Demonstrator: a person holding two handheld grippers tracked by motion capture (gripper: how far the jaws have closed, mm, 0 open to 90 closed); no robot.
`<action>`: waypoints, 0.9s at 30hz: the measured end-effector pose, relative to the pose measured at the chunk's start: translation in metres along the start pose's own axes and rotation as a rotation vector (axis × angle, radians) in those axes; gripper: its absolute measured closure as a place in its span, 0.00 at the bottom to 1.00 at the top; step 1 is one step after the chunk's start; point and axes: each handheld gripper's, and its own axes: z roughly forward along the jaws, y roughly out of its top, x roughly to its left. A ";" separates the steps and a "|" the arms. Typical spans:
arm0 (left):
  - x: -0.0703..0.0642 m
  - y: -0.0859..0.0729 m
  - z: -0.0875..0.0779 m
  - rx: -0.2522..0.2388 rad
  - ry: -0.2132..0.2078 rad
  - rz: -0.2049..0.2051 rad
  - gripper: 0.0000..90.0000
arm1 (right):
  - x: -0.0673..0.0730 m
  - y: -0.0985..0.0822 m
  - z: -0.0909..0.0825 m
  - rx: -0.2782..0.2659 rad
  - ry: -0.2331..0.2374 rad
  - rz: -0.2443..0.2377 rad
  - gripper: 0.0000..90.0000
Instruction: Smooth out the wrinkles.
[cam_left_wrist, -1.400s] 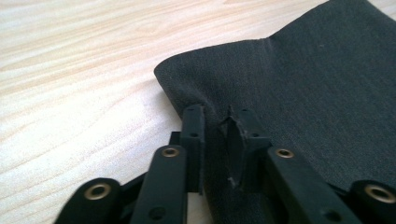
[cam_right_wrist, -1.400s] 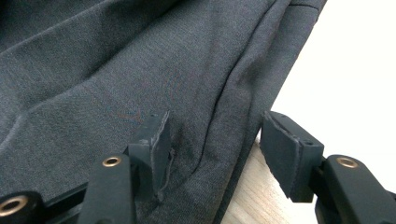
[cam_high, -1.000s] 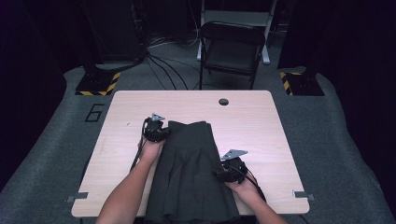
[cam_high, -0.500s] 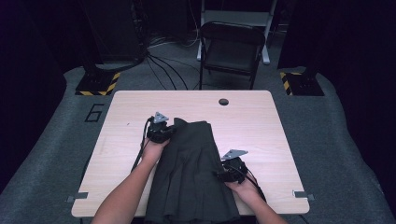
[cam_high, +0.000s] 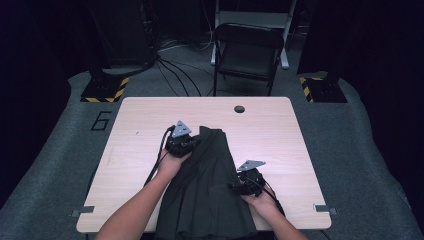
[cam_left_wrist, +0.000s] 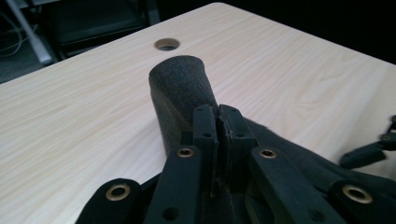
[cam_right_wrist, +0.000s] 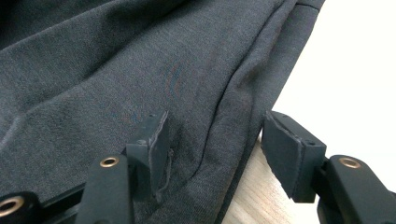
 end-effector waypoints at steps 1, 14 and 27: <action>-0.004 0.000 0.000 0.006 -0.013 0.009 0.95 | 0.000 0.000 0.000 -0.002 0.000 -0.004 0.46; -0.041 -0.023 0.025 0.062 -0.120 0.060 0.95 | -0.003 0.000 0.000 0.002 0.002 -0.014 0.45; -0.052 -0.040 0.044 0.169 -0.172 0.078 0.93 | -0.008 -0.001 -0.005 -0.003 0.016 0.019 0.44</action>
